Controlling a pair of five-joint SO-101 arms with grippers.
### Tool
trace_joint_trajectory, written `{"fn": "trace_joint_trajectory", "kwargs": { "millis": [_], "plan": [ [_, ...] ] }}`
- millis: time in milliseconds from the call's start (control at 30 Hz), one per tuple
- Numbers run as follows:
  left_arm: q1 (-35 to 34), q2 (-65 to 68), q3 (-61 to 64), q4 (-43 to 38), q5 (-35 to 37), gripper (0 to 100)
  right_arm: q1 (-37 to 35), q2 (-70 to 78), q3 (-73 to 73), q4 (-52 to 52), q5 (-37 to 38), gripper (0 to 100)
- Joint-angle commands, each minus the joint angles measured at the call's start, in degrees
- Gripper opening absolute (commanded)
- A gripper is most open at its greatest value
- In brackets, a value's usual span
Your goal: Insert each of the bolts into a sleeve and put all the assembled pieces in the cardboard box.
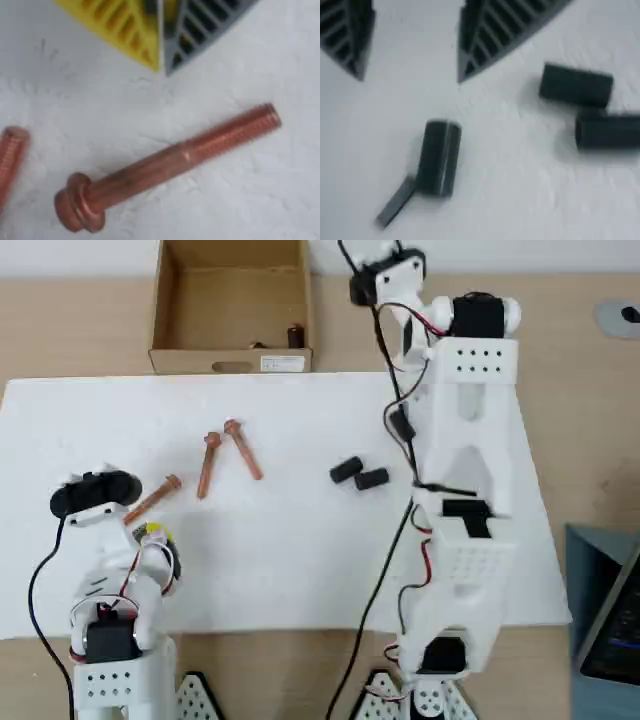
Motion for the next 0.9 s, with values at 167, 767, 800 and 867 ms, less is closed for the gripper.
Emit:
{"fn": "trace_joint_trajectory", "kwargs": {
  "millis": [167,767,800,867],
  "plan": [
    [-0.53,-0.48,-0.26,-0.97,0.18,0,1.01,4.97,1.01,-1.32,6.07,14.6],
    [-0.53,-0.48,-0.26,-0.97,0.18,0,-1.19,18.68,-3.38,-3.69,4.04,21.0],
    [-0.53,-0.48,-0.26,-0.97,0.18,0,-1.19,19.56,-4.09,-3.78,3.96,21.0],
    [-0.53,-0.48,-0.26,-0.97,0.18,0,-1.01,21.67,-5.49,-4.13,3.43,21.0]
  ]
}}
